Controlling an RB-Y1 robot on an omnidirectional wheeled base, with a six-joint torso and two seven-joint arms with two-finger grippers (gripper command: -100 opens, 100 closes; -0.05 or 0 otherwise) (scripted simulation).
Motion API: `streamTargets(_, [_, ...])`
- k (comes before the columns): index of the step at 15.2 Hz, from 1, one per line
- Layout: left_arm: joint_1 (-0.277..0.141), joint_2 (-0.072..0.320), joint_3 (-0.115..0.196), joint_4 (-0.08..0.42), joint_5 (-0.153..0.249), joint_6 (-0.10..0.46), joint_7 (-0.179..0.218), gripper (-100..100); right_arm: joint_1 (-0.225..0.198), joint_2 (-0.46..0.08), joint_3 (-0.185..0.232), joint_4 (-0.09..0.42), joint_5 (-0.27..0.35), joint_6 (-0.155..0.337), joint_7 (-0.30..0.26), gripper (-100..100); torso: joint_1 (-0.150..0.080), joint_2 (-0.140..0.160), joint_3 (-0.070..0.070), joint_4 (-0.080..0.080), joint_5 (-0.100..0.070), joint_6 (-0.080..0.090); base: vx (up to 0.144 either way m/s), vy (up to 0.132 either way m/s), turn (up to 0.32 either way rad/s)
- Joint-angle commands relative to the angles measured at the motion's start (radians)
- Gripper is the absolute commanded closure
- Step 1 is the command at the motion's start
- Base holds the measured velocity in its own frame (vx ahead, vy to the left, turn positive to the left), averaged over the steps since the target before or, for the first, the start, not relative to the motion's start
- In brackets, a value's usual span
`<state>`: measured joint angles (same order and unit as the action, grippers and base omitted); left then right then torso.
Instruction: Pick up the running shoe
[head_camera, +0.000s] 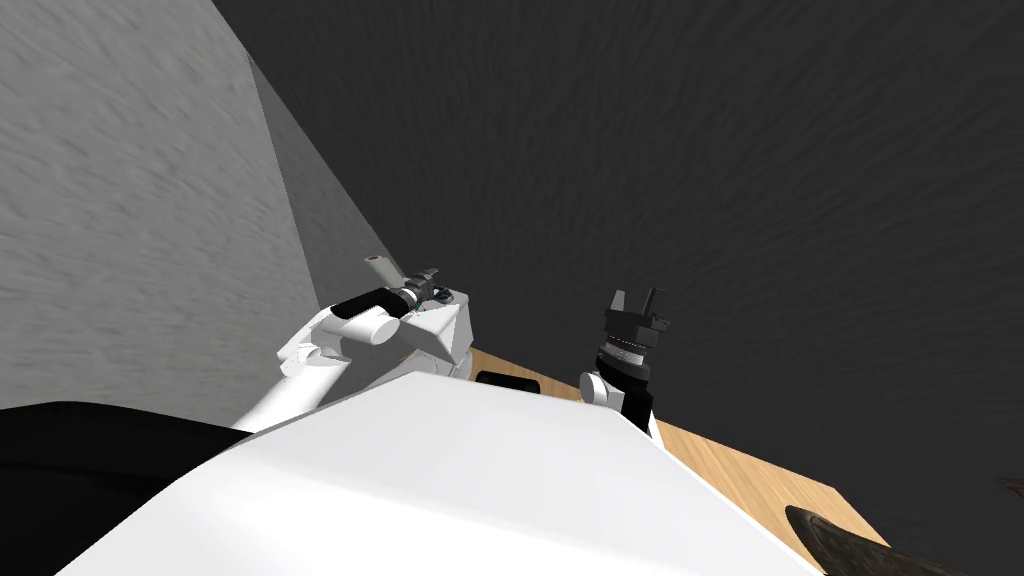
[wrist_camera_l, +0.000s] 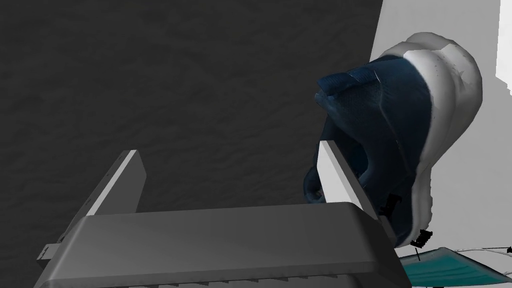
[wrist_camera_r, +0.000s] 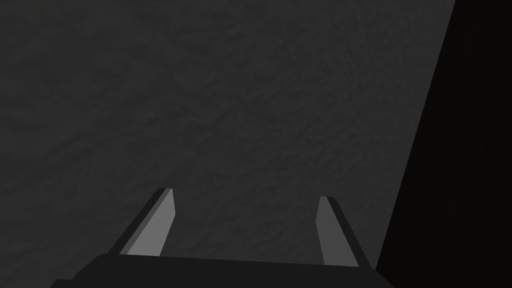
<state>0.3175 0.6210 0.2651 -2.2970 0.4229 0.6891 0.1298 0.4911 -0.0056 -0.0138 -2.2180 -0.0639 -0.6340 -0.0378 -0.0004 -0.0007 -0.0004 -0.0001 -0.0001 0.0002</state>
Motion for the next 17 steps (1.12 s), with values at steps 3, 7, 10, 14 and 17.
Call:
streamTargets(3, [-0.01,0.017,0.01,-0.004,0.018,0.086,0.005,-100,0.0,0.0,0.0,0.0,0.0,0.0,0.0,0,0.0,0.0,0.0,0.0,0.0,0.0,0.01,-0.006,-0.036])
streamTargets(7, [-0.02,0.041,0.026,-0.008,0.044,0.168,0.011,-100,0.0,0.0,0.0,0.0,0.0,0.0,0.0,0,0.0,0.0,0.0,0.0,0.0,0.0,0.01,-0.006,-0.038])
streamTargets(10, [-0.031,0.064,0.041,-0.013,0.069,0.232,0.017,-100,0.0,0.0,0.0,0.0,0.0,0.0,0.0,0,0.0,-0.001,0.0,0.0,0.0,0.0,0.015,-0.007,-0.05])
streamTargets(14, [-0.041,0.087,0.055,-0.017,0.094,0.316,0.023,-100,0.0,0.0,0.0,0.0,0.0,0.0,0.0,0,0.0,0.0,0.0,0.0,0.0,0.0,0.012,-0.003,-0.039])
streamTargets(17, [-0.051,0.108,0.07,-0.021,0.119,0.375,0.028,-100,0.0,0.0,0.0,0.0,0.0,0.0,0.0,0,0.0,0.0,0.0,0.0,0.0,0.0,0.014,-0.004,-0.043])
